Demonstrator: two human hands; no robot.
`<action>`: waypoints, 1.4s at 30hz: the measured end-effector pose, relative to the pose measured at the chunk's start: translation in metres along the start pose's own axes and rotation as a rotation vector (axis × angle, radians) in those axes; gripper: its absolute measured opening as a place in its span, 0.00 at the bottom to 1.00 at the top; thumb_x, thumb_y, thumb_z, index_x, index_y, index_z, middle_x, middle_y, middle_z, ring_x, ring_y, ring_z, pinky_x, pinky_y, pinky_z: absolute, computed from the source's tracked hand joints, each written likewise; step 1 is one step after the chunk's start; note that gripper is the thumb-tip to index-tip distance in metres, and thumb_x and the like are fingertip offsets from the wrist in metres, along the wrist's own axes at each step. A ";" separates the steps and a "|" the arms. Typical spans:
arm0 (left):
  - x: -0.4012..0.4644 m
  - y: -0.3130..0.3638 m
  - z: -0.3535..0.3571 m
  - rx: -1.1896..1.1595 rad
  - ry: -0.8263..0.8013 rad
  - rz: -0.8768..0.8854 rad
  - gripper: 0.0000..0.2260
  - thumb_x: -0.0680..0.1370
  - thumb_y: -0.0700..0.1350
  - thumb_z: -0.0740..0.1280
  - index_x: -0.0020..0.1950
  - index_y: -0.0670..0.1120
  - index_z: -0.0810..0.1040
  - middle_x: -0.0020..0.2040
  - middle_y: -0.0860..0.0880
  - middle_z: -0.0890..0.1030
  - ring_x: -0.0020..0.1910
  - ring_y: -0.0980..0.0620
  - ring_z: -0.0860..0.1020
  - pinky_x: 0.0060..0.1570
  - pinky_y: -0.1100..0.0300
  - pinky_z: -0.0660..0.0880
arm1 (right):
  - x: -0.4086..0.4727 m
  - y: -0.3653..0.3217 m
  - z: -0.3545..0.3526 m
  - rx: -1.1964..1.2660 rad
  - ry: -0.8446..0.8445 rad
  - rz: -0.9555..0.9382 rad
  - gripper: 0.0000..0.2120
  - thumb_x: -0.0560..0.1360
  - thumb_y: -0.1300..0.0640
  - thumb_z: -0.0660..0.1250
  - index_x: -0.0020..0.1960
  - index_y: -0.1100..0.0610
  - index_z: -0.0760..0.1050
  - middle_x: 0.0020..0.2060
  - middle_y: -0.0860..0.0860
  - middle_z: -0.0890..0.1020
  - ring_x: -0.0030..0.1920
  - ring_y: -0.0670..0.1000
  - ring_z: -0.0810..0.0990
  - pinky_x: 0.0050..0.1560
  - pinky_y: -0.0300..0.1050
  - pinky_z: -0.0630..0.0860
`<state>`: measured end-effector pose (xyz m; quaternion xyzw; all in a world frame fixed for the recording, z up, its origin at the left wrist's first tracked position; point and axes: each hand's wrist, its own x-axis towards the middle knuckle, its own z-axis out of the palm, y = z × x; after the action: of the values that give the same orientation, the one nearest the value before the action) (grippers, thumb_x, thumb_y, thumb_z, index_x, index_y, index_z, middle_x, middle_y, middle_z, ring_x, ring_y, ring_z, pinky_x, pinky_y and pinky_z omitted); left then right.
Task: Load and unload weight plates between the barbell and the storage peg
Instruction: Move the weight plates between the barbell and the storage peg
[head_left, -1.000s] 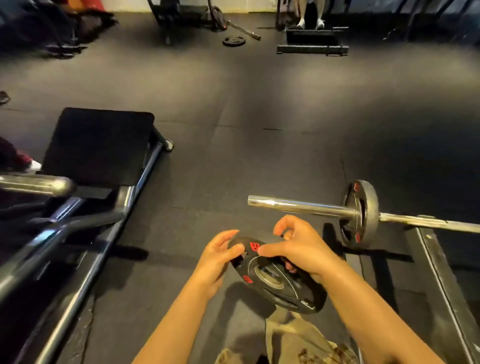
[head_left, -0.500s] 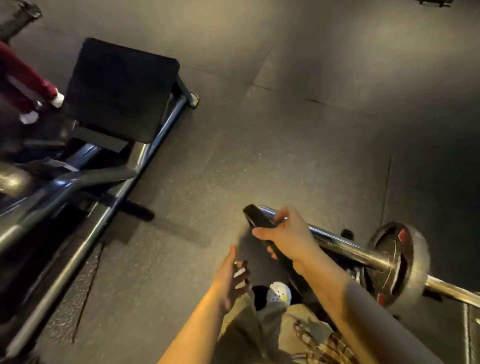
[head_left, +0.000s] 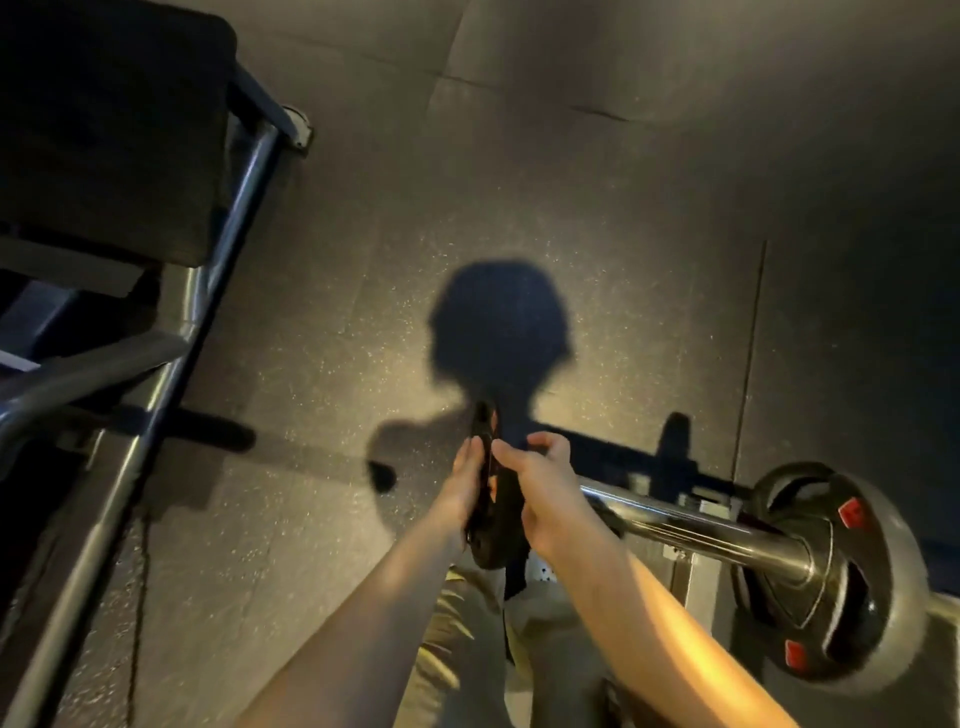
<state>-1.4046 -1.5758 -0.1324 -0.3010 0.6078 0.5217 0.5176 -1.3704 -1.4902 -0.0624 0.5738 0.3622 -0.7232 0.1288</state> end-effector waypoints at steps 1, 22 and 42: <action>0.002 0.004 0.004 0.032 0.006 -0.004 0.26 0.79 0.64 0.58 0.71 0.51 0.70 0.63 0.41 0.77 0.61 0.42 0.76 0.65 0.46 0.70 | 0.005 0.001 -0.005 0.045 0.020 0.002 0.17 0.76 0.60 0.69 0.58 0.49 0.65 0.54 0.57 0.77 0.52 0.56 0.80 0.47 0.50 0.78; 0.041 -0.021 0.018 -0.072 -0.085 -0.212 0.25 0.83 0.57 0.52 0.51 0.39 0.79 0.39 0.42 0.83 0.39 0.48 0.81 0.37 0.59 0.77 | 0.039 0.018 -0.028 -0.253 -0.004 -0.074 0.17 0.77 0.59 0.68 0.57 0.49 0.63 0.50 0.53 0.77 0.54 0.51 0.78 0.63 0.53 0.74; 0.048 -0.049 0.025 -0.035 -0.035 0.038 0.16 0.85 0.51 0.53 0.63 0.45 0.75 0.39 0.45 0.81 0.35 0.52 0.82 0.32 0.62 0.77 | 0.030 0.040 -0.055 -0.335 -0.051 -0.217 0.24 0.77 0.60 0.68 0.67 0.48 0.60 0.47 0.49 0.77 0.53 0.48 0.79 0.61 0.50 0.77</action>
<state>-1.3660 -1.5568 -0.1913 -0.2893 0.5949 0.5472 0.5127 -1.3155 -1.4743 -0.1095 0.4833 0.5337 -0.6769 0.1528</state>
